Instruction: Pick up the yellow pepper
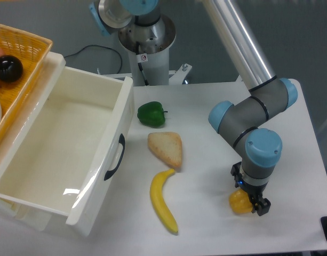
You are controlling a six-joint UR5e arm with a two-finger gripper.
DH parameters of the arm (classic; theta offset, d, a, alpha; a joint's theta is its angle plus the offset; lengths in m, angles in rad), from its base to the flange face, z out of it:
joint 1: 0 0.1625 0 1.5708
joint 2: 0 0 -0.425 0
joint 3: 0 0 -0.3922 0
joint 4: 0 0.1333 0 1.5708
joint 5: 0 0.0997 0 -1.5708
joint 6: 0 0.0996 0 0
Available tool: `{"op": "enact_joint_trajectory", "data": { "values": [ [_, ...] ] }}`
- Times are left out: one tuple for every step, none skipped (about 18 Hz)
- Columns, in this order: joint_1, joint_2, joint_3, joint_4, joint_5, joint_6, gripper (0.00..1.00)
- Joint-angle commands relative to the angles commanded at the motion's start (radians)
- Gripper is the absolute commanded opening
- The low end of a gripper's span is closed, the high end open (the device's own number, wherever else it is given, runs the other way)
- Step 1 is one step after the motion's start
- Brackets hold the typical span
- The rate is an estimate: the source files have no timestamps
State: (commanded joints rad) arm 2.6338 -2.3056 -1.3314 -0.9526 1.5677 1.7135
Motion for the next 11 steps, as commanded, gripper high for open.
{"op": "enact_joint_trajectory", "data": {
  "values": [
    [0.000, 0.002, -0.002, 0.000, -0.002, 0.000, 0.36],
    [0.002, 0.008, -0.009, 0.000, -0.002, 0.000, 0.36],
    [0.002, 0.014, -0.012, -0.002, 0.000, -0.002, 0.36],
    [0.002, 0.020, -0.014, -0.003, 0.000, -0.002, 0.36],
    [0.002, 0.031, -0.017, -0.005, 0.000, -0.006, 0.36],
    [0.005, 0.046, -0.026, -0.011, 0.002, -0.018, 0.36],
    [0.008, 0.055, -0.034, -0.012, 0.006, -0.024, 0.36],
    [0.011, 0.066, -0.034, -0.014, 0.006, -0.028, 0.36],
    [0.017, 0.078, -0.035, -0.020, 0.006, -0.026, 0.36],
    [0.024, 0.092, -0.035, -0.043, 0.006, -0.028, 0.36],
    [0.026, 0.101, -0.032, -0.070, 0.006, -0.029, 0.36]
  ]
}}
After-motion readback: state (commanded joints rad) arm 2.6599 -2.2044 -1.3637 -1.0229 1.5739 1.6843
